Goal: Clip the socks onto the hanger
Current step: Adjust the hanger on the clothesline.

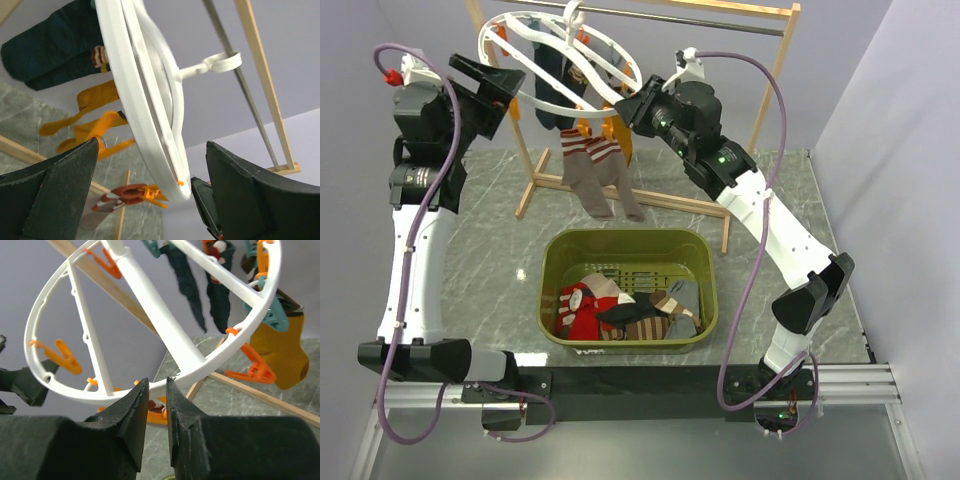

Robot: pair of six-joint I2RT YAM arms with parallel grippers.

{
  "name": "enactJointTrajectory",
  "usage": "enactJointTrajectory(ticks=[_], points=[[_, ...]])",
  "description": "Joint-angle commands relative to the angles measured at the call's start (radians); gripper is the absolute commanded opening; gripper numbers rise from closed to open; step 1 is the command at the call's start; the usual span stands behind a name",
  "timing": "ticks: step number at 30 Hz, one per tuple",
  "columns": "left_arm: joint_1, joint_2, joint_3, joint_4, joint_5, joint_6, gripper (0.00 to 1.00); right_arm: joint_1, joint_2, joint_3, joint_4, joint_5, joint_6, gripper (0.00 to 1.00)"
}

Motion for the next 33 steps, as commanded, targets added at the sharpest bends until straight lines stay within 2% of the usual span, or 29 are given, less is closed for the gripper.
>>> enactJointTrajectory(ticks=[1, 5, 7, 11, 16, 18, 20, 25, 29, 33], points=[[-0.04, -0.024, 0.007, -0.022, -0.065, -0.017, 0.94, 0.026, -0.007, 0.047, 0.032, 0.03, -0.031, 0.27], [-0.107, -0.079, -0.082, 0.02, -0.148, -0.061, 0.93, 0.053, -0.004, 0.061, 0.028, 0.047, -0.052, 0.28], [-0.141, -0.108, -0.113, 0.024, -0.242, -0.09, 0.92, 0.064, -0.002, 0.063, 0.031, 0.046, -0.051, 0.28], [-0.179, -0.133, -0.136, 0.012, -0.308, -0.119, 0.92, 0.089, 0.008, 0.076, 0.042, 0.049, -0.065, 0.28], [-0.182, -0.11, -0.17, 0.09, -0.239, -0.161, 0.88, 0.107, 0.028, 0.099, 0.042, 0.043, -0.071, 0.28], [-0.187, -0.073, -0.153, 0.105, -0.219, -0.161, 0.8, 0.116, 0.033, 0.105, 0.045, 0.046, -0.077, 0.28], [-0.189, -0.044, -0.121, 0.105, -0.221, -0.161, 0.78, 0.119, 0.036, 0.119, 0.042, 0.049, -0.088, 0.28], [-0.187, -0.015, -0.075, 0.085, -0.283, -0.152, 0.53, 0.133, 0.011, 0.118, 0.022, 0.076, -0.117, 0.3], [-0.157, 0.01, -0.042, 0.053, -0.31, -0.146, 0.48, 0.133, -0.031, 0.109, -0.005, 0.129, -0.181, 0.36], [-0.071, 0.007, -0.067, 0.082, -0.244, -0.179, 0.43, 0.132, -0.105, 0.047, 0.008, 0.239, -0.258, 0.44]])
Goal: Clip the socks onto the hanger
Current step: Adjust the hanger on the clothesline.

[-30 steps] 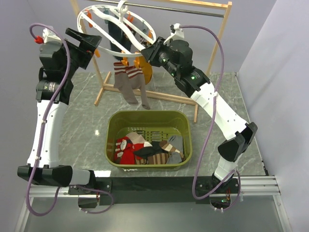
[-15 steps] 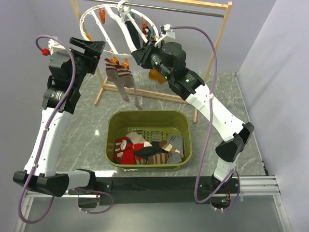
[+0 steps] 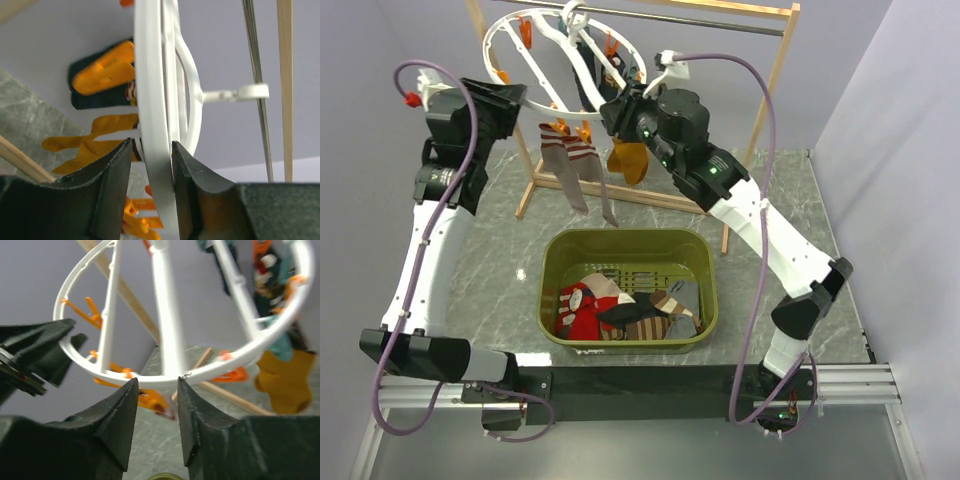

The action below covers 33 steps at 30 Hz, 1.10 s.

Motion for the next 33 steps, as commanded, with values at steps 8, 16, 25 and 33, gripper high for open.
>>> enactJointTrajectory(ticks=[8, 16, 25, 33], points=[[0.126, 0.061, 0.064, 0.077, 0.085, -0.02, 0.4, -0.042, -0.139, -0.064, 0.02, 0.207, -0.13, 0.49], [0.175, 0.157, 0.155, 0.086, 0.176, -0.003, 0.36, -0.12, -0.136, -0.094, 0.012, 0.159, -0.086, 0.5], [0.231, 0.329, 0.325, 0.046, 0.254, 0.022, 0.35, -0.198, -0.114, -0.085, 0.057, 0.078, -0.096, 0.5], [0.25, 0.461, 0.466, 0.034, 0.3, 0.045, 0.36, -0.201, -0.099, -0.096, 0.095, 0.003, -0.107, 0.51]])
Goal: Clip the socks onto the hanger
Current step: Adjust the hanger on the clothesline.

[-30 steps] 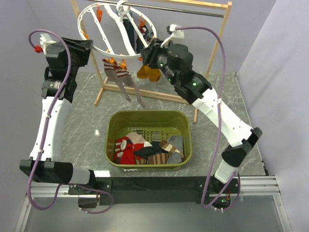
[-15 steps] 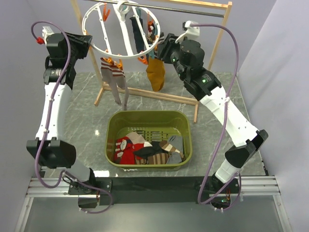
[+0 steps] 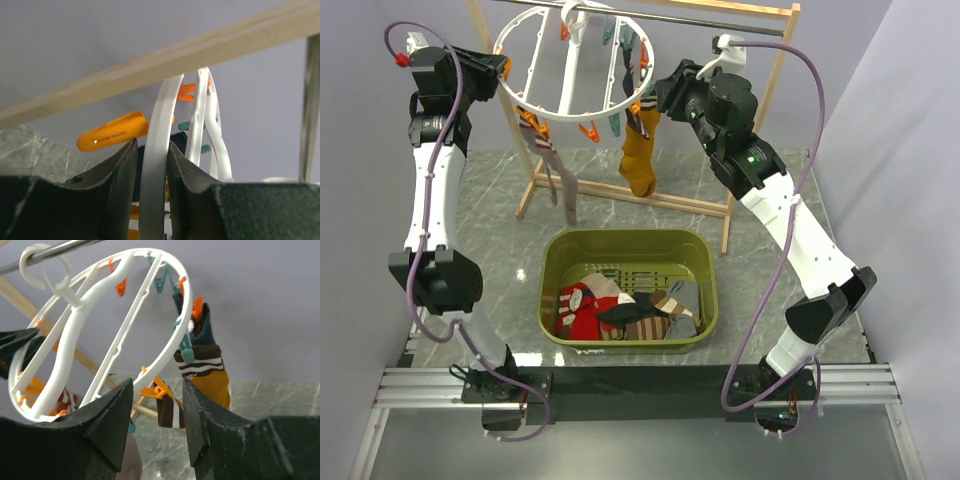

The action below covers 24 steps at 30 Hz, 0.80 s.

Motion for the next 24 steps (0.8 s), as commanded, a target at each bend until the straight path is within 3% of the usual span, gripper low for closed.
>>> enactJointTrajectory(ticks=[1, 13, 24], points=[[0.015, 0.055, 0.088, -0.009, 0.026, 0.037, 0.36, -0.002, 0.004, 0.0, 0.067, -0.062, -0.01, 0.51], [0.061, 0.176, 0.193, 0.031, 0.073, 0.031, 0.39, -0.001, -0.003, -0.023, 0.069, -0.148, 0.016, 0.56], [0.062, 0.22, 0.236, 0.071, 0.147, 0.065, 0.67, 0.006, 0.001, -0.039, 0.095, -0.208, 0.03, 0.58]])
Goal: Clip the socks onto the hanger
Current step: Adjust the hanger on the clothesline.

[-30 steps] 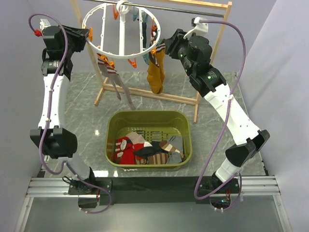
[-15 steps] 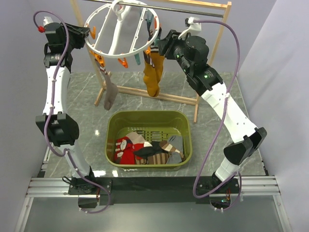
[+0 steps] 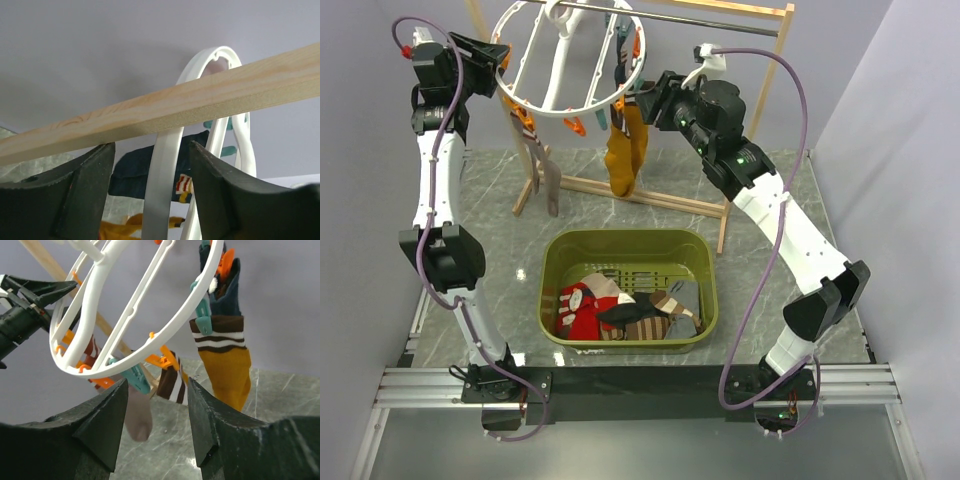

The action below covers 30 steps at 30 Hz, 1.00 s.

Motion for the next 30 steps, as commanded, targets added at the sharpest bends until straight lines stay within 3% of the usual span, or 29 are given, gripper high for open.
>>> enactJointTrajectory(ticks=[1, 7, 11, 16, 23, 30], points=[[0.011, -0.02, 0.025, 0.037, 0.012, 0.057, 0.69, 0.01, -0.015, 0.024, 0.051, -0.04, 0.001, 0.58], [0.03, -0.163, -0.065, -0.018, -0.031, 0.174, 0.89, 0.016, 0.019, 0.074, 0.04, -0.02, 0.006, 0.59], [0.067, -0.314, -0.22, -0.064, -0.102, 0.249, 0.99, 0.016, 0.039, 0.123, 0.007, 0.011, 0.003, 0.59], [0.107, -0.529, -0.387, -0.079, -0.064, 0.309, 0.99, 0.017, 0.022, 0.123, -0.007, -0.004, -0.018, 0.62], [0.1, -0.806, -0.677, -0.086, 0.122, 0.566, 0.99, 0.016, -0.048, 0.051, 0.005, -0.046, -0.117, 0.65], [0.018, -1.11, -0.925, -0.008, 0.215, 0.672, 0.94, 0.017, -0.068, 0.042, -0.029, -0.075, -0.094, 0.66]])
